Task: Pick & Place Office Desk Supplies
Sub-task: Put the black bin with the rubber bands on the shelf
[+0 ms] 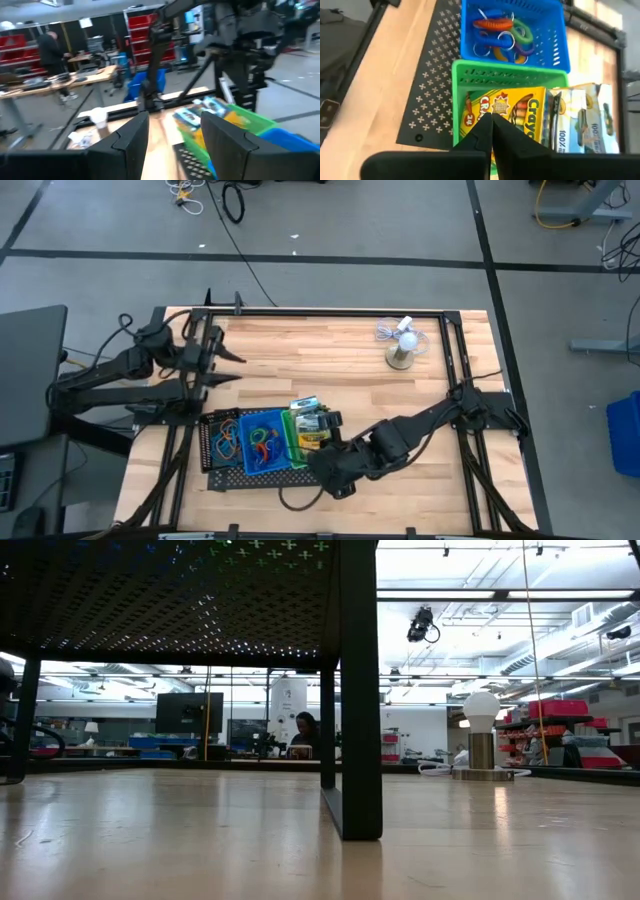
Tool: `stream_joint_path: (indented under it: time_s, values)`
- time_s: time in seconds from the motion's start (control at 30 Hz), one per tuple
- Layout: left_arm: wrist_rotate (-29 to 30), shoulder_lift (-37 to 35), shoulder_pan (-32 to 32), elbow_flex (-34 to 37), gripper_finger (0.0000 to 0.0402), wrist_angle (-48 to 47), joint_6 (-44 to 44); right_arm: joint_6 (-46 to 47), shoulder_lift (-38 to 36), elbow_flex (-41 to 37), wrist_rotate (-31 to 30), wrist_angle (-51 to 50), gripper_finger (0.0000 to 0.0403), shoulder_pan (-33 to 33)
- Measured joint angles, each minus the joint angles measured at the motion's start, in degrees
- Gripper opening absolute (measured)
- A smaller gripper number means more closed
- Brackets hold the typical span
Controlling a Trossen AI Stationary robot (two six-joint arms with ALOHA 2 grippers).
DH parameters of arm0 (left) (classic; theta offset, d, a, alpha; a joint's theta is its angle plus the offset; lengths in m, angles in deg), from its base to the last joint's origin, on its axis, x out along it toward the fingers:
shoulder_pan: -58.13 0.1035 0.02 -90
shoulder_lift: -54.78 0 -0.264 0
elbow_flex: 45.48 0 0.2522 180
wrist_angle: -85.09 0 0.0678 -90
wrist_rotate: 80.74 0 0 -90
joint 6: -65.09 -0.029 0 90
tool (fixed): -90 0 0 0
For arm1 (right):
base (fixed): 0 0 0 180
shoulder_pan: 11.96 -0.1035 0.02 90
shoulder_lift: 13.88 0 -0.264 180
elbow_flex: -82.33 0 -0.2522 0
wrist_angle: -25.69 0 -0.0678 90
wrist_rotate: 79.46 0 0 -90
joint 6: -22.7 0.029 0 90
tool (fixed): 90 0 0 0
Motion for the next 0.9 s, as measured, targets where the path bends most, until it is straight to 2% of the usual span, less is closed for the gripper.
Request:
stream_joint_path:
  time_s: [0.17,0.37,0.6,0.77,0.9]
  values:
    - [0.8,-4.1,-3.1,-0.1,0.0188,-4.4,0.3,-3.0,-1.3,-0.1,-0.5,3.1,0.0007,-1.9]
    - [3.8,-10.5,-6.1,-3.8,0.0188,-16.9,3.4,-7.5,-6.6,-0.5,2.1,8.5,0.0009,-4.0]
    - [1.4,-17.4,-7.9,-8.0,0.0188,-27.1,7.5,-11.5,-13.6,-4.7,6.1,10.5,0.0010,-4.8]
    - [1.5,-22.3,-7.8,-11.2,0.0188,-37.0,8.1,-12.2,-22.6,-15.3,6.5,14.3,0.0010,-4.6]
    - [1.8,-23.7,-7.7,-12.6,0.0188,-44.5,9.8,-13.5,-35.0,-32.3,7.1,26.1,0.0007,-4.7]
